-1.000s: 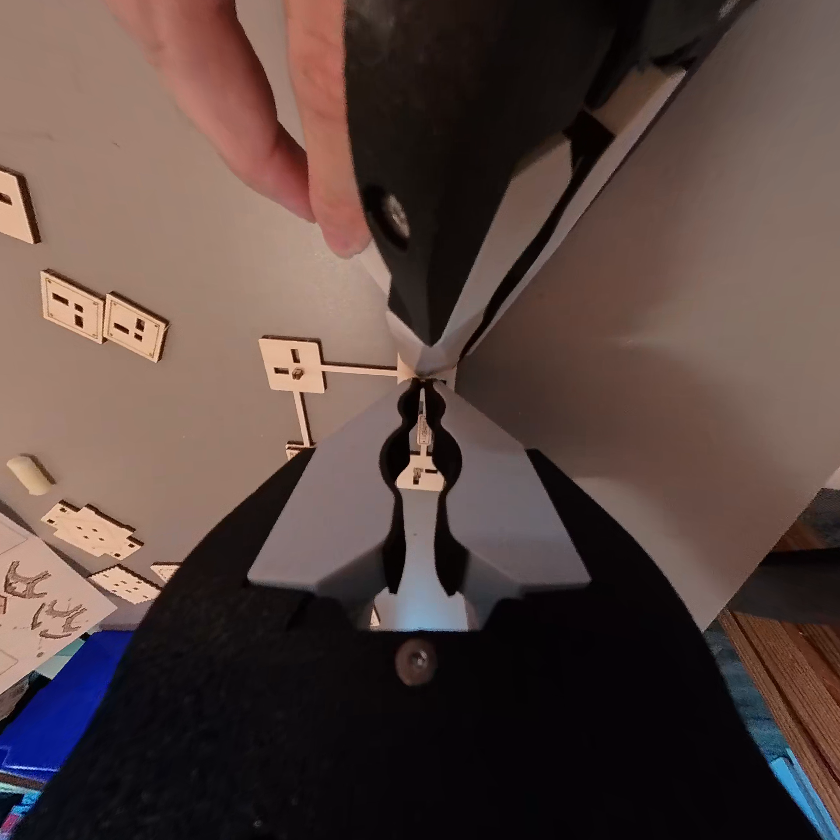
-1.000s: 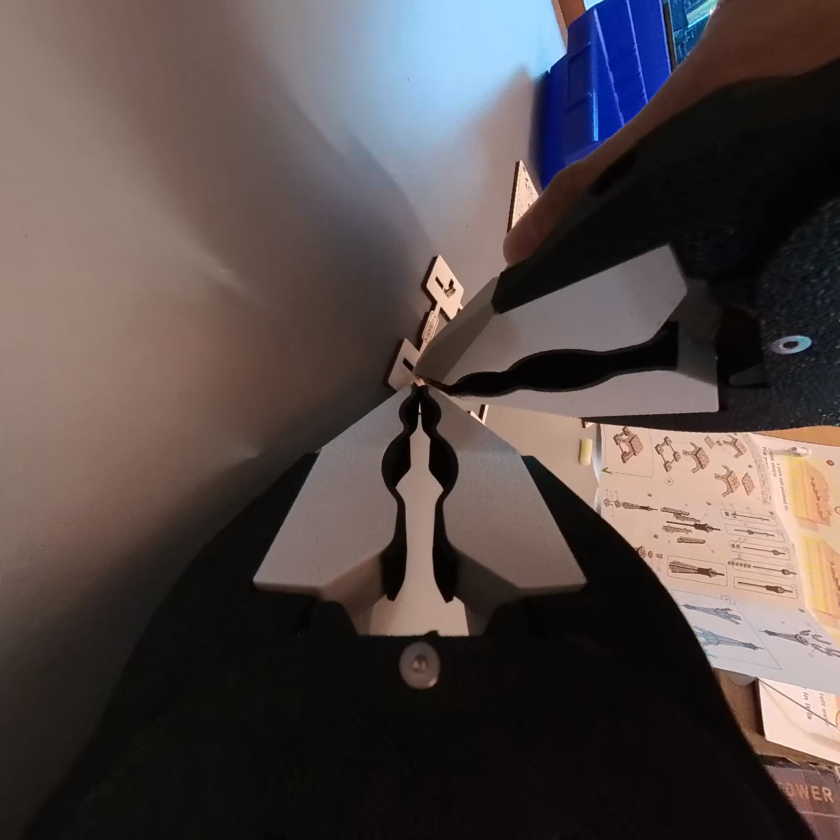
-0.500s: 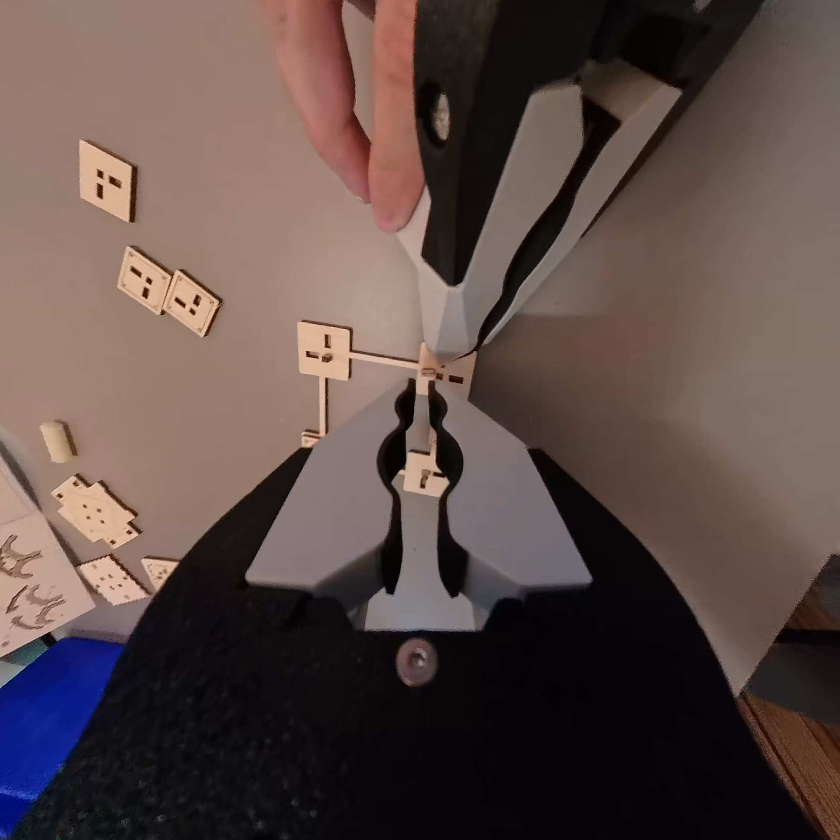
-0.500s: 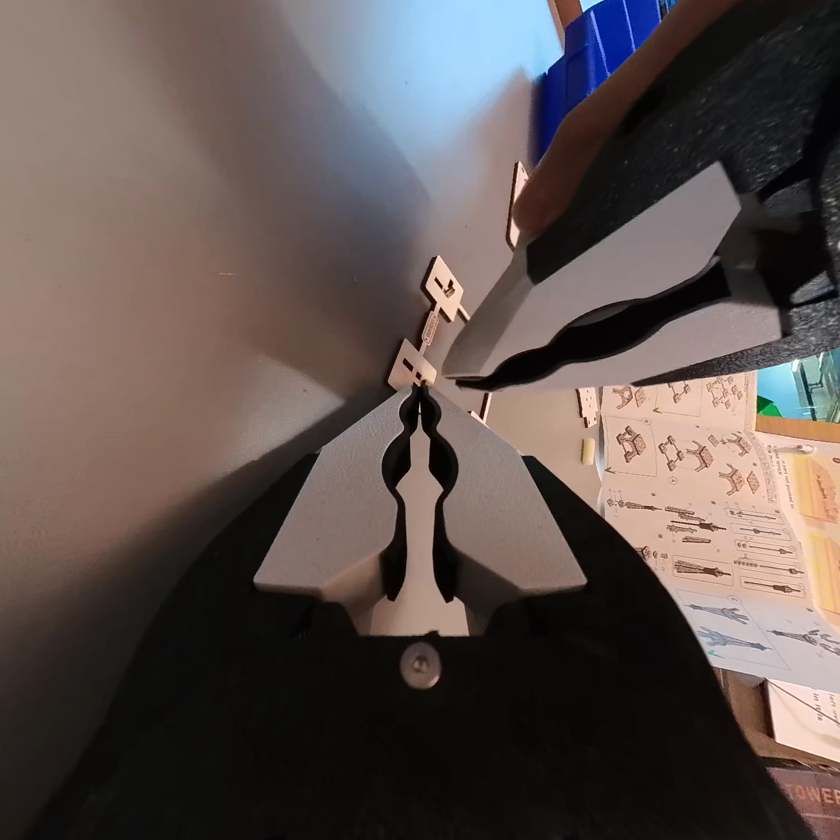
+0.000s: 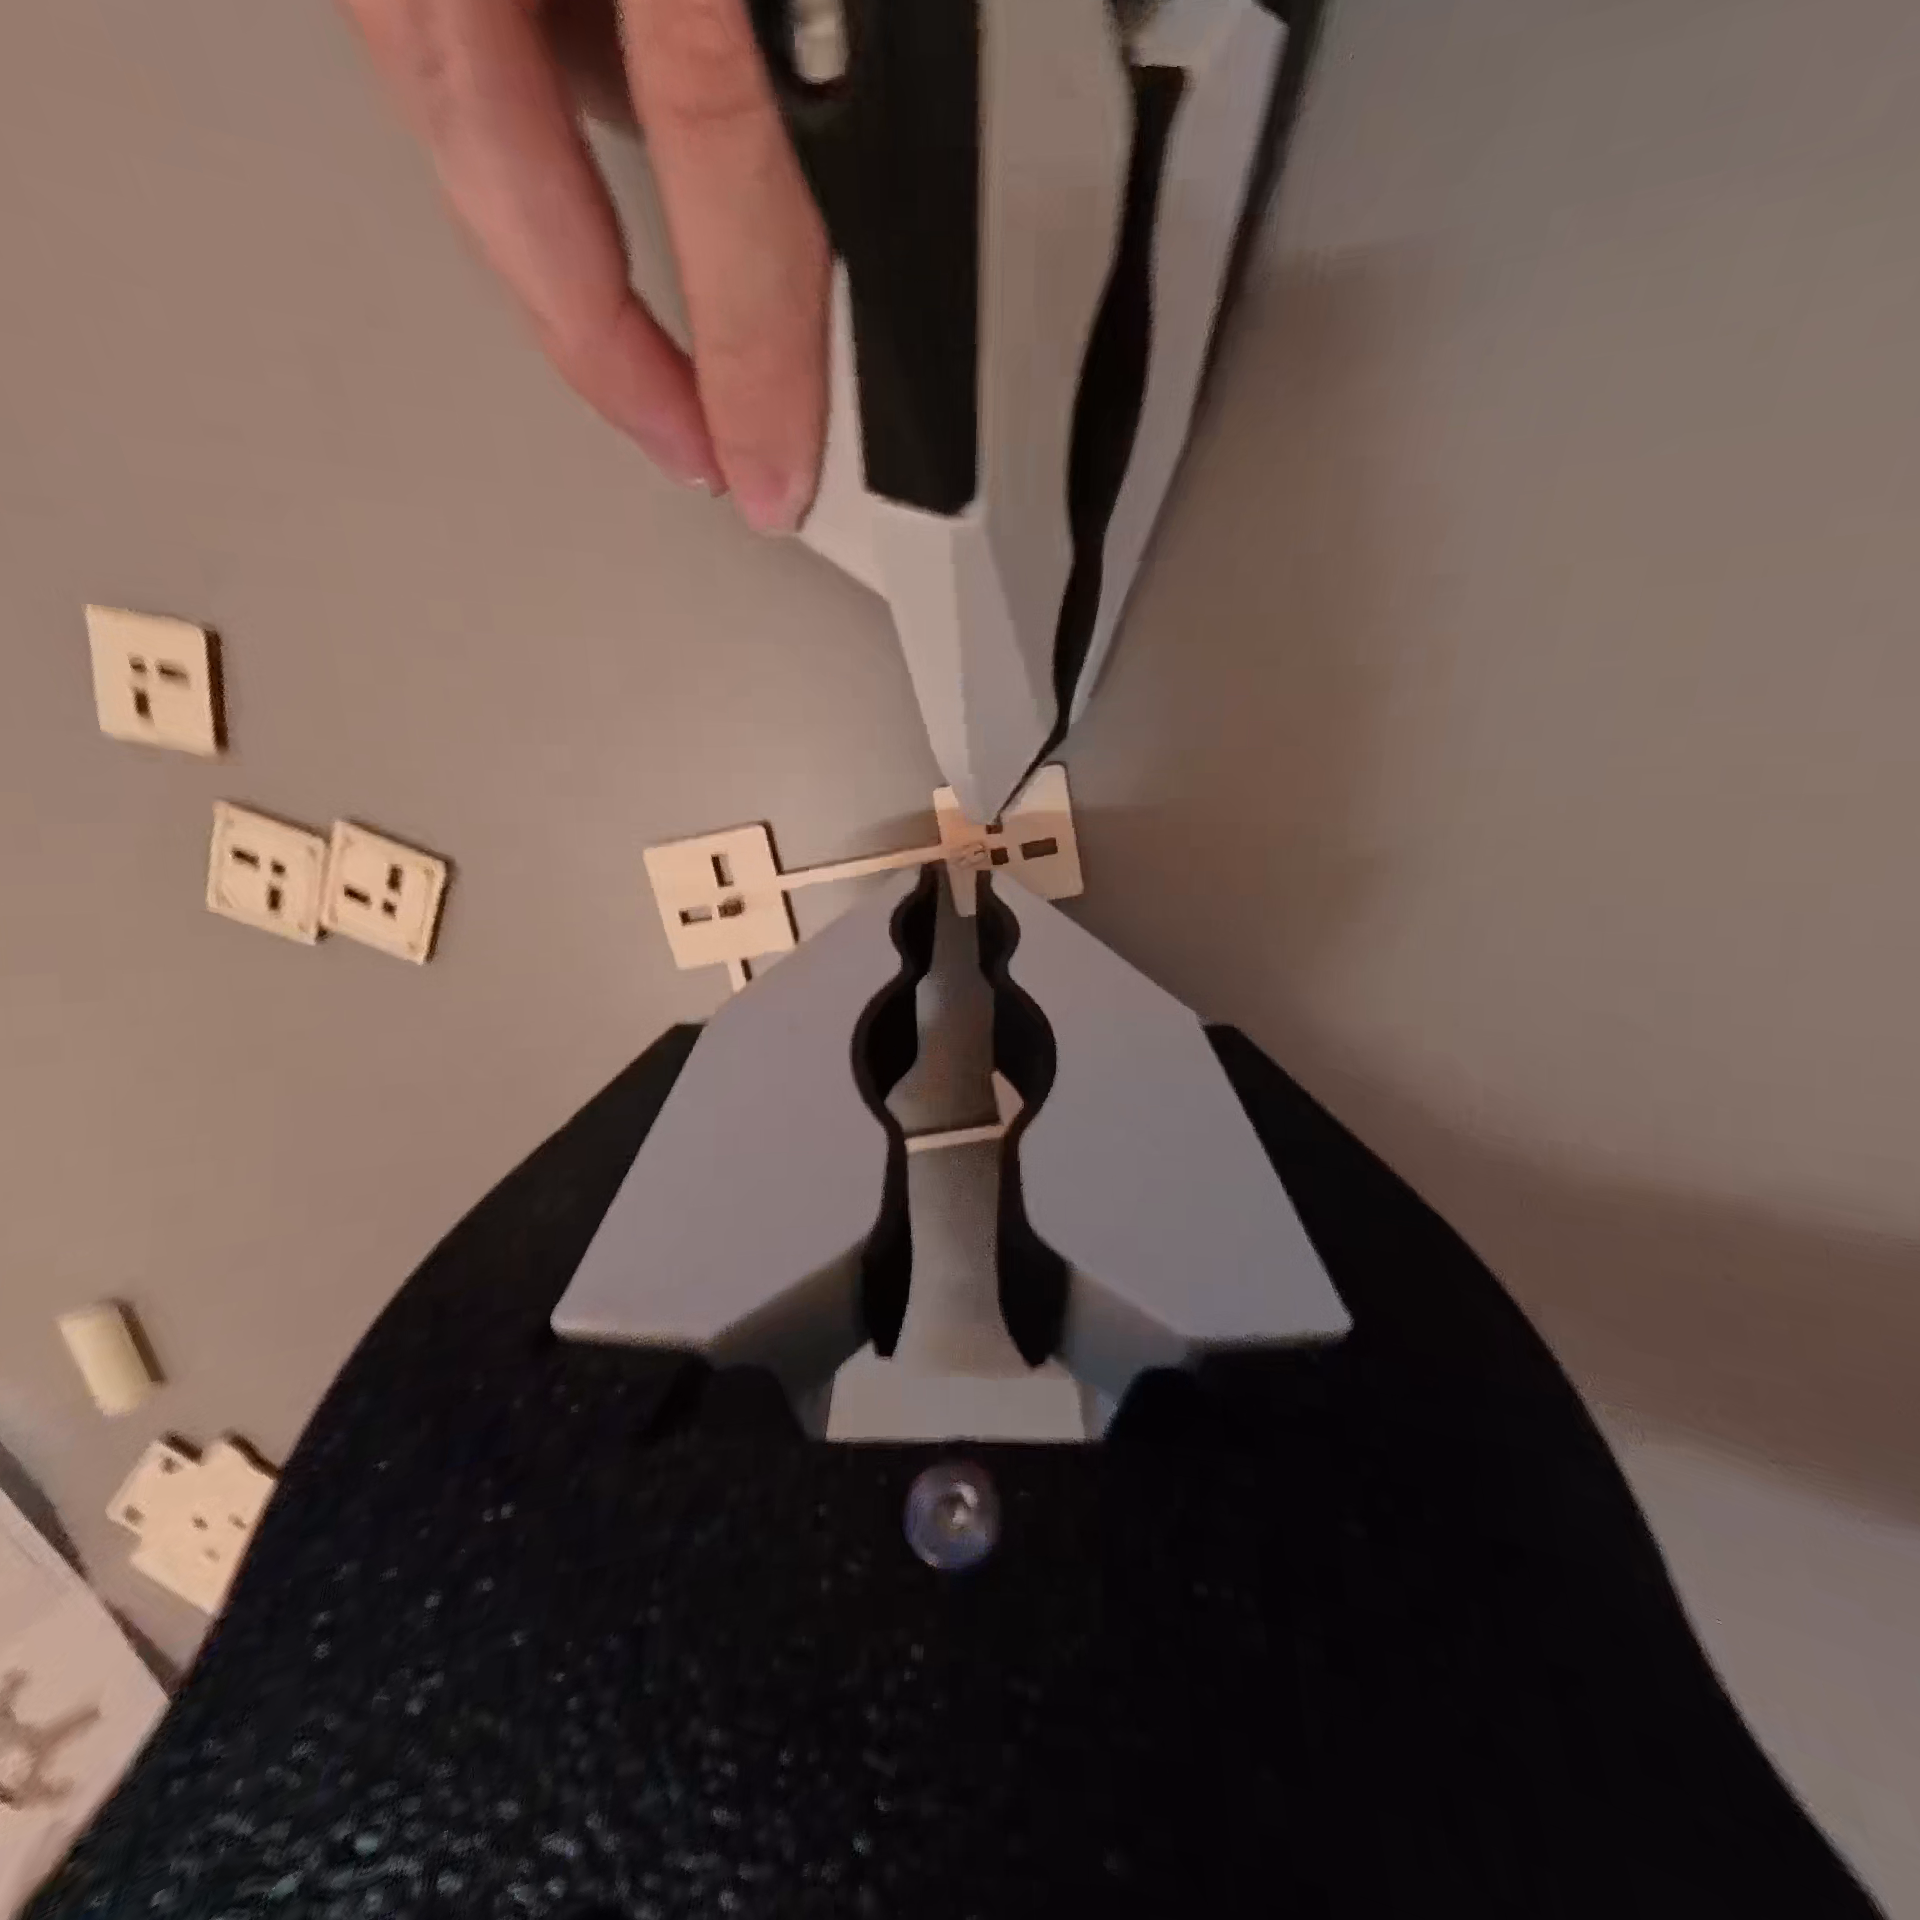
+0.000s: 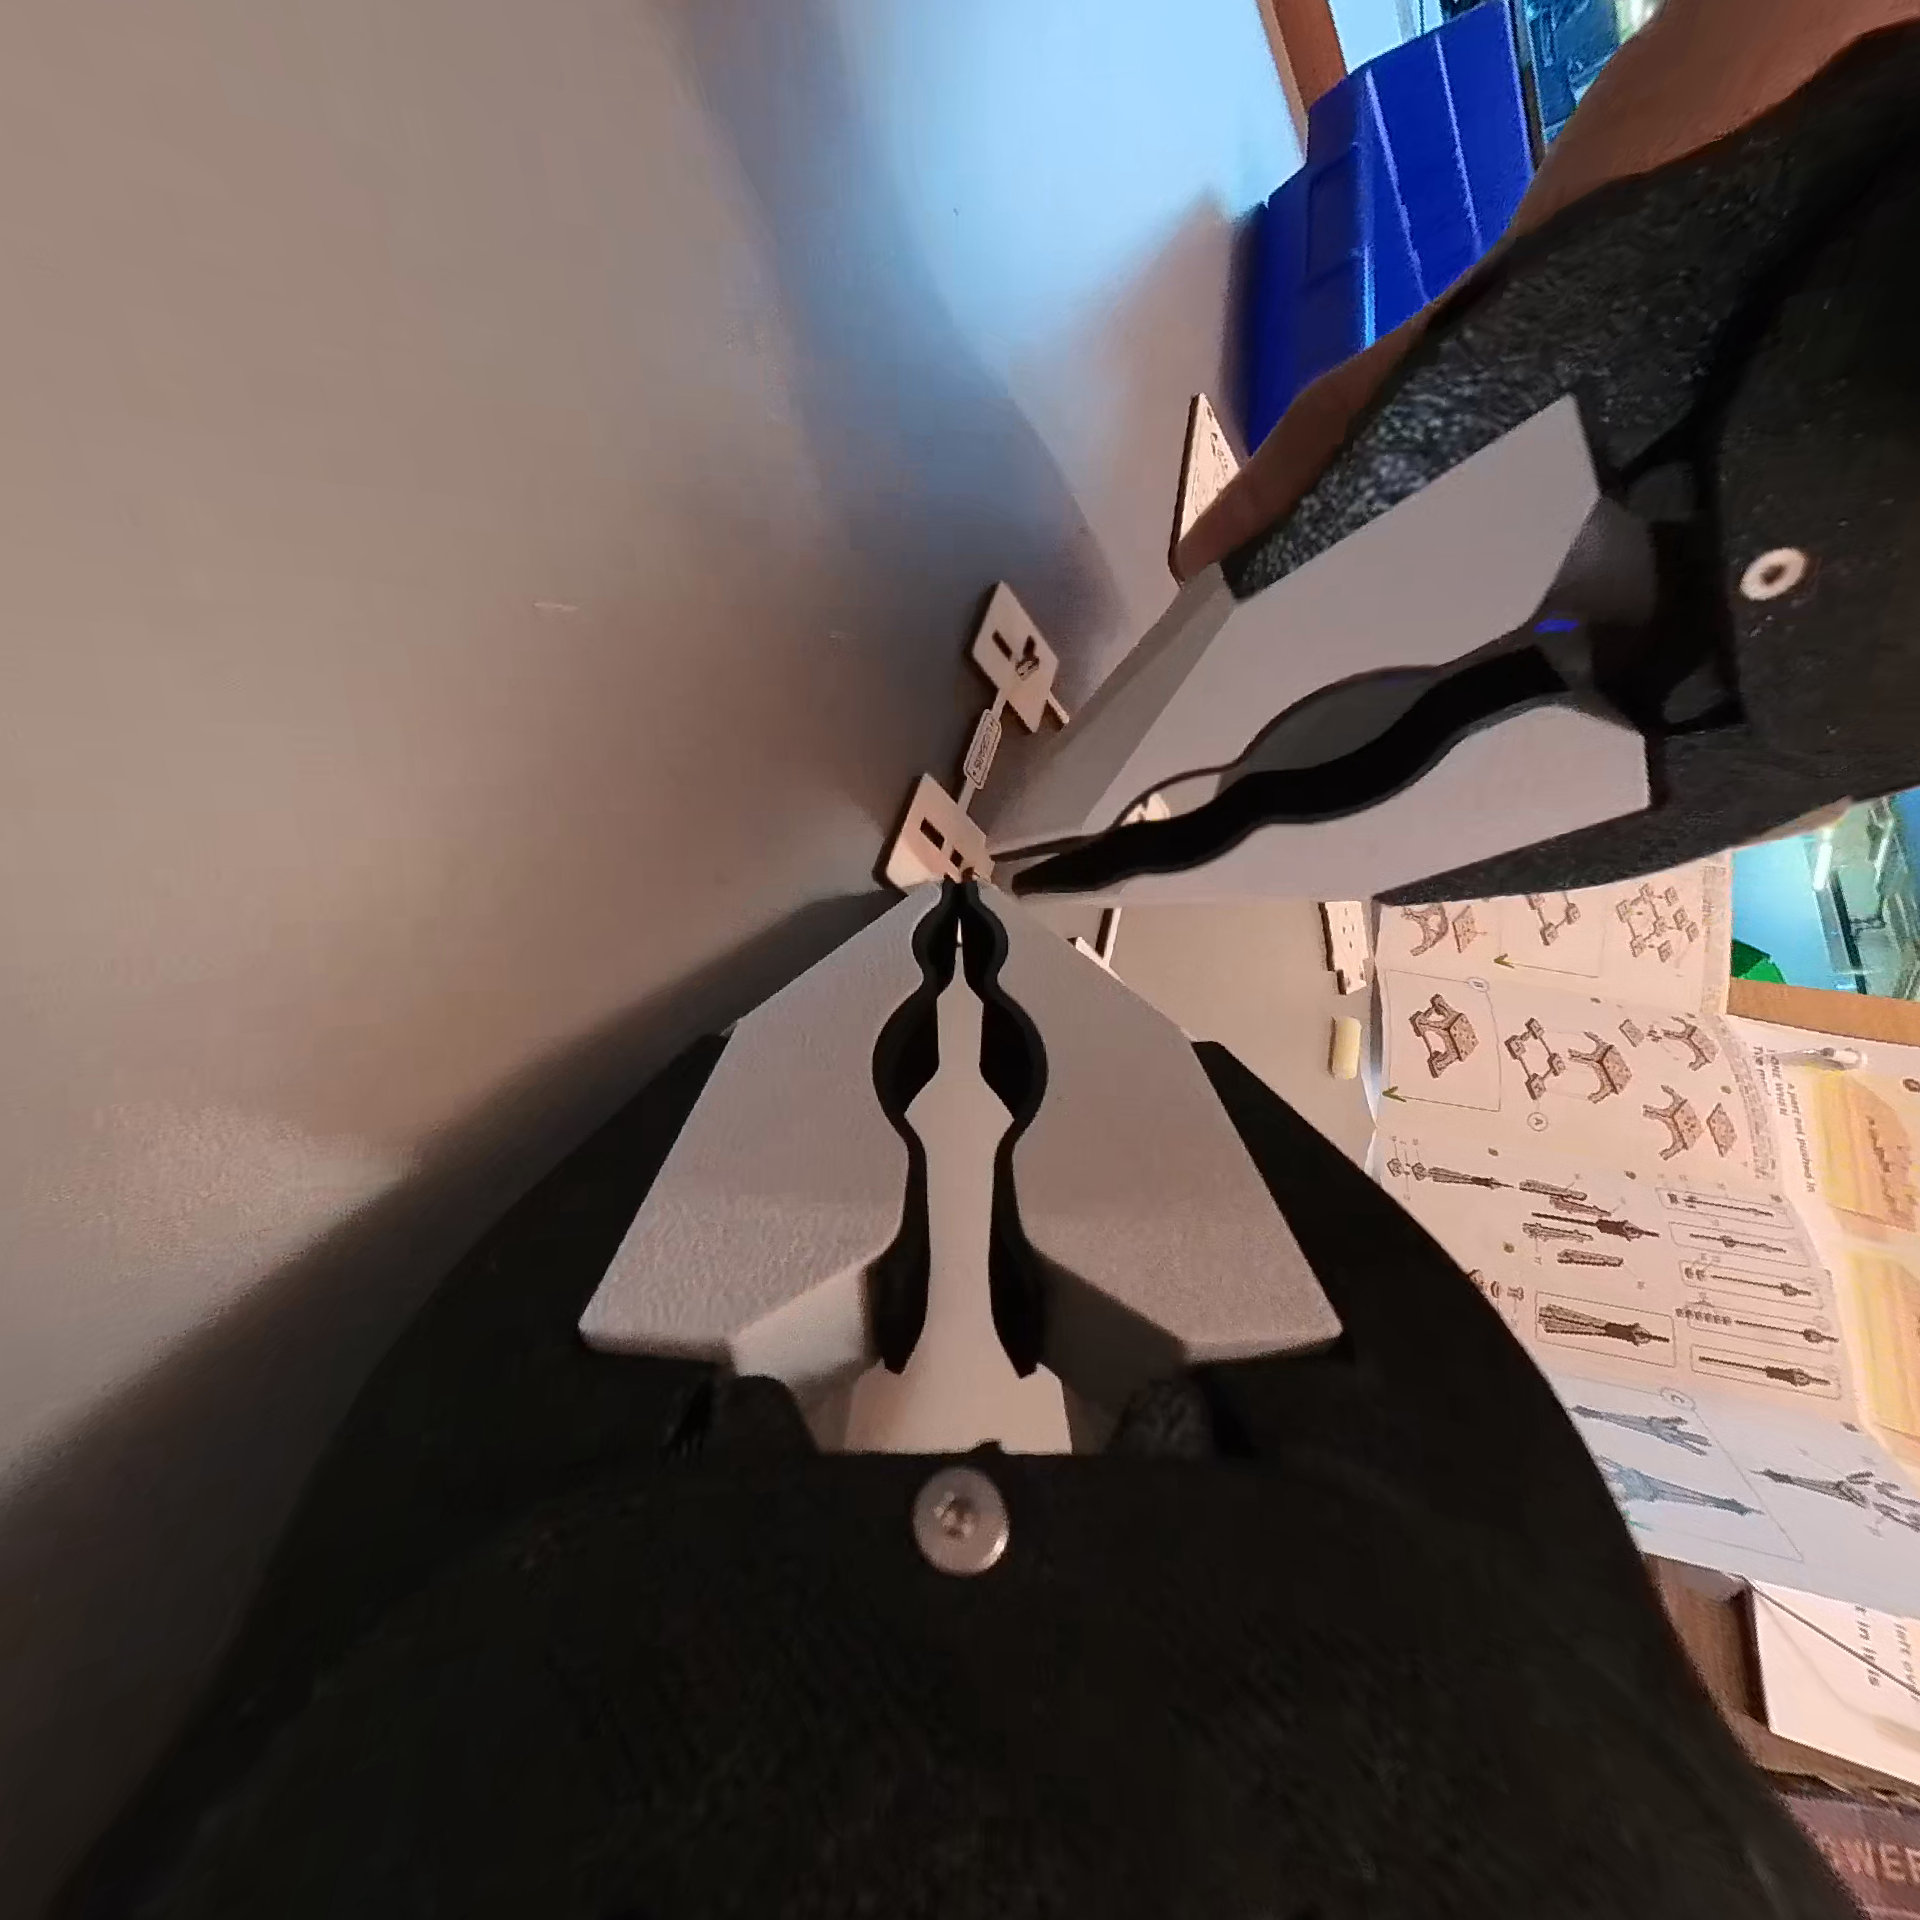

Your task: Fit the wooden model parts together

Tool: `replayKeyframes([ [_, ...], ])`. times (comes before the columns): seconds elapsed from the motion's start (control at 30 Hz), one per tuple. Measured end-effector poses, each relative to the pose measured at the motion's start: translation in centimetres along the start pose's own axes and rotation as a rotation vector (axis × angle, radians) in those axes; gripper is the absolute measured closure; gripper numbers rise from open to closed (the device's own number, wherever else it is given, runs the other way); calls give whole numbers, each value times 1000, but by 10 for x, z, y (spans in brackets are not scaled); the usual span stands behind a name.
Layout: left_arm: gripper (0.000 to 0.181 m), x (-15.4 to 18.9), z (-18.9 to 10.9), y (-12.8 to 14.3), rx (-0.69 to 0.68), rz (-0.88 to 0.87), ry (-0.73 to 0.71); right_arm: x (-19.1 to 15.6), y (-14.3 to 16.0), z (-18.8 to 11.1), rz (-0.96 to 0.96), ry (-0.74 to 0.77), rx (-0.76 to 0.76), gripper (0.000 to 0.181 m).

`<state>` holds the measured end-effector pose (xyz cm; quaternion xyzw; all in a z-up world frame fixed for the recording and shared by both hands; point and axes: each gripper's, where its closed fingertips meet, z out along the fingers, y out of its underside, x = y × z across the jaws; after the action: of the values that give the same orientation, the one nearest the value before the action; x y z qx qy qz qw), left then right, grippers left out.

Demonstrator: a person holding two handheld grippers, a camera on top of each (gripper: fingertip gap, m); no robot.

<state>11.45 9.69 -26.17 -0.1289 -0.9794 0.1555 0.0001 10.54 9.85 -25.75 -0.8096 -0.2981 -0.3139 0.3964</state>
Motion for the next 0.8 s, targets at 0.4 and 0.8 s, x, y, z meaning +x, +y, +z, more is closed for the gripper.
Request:
replayKeyframes([
  [0.4,175,-2,3,-11,74,253,24,-7,0,-12,-34,-38,65,181],
  [0.8,181,0,5,-10,58,235,65,-12,-4,-18,-22,-34,77,181],
])
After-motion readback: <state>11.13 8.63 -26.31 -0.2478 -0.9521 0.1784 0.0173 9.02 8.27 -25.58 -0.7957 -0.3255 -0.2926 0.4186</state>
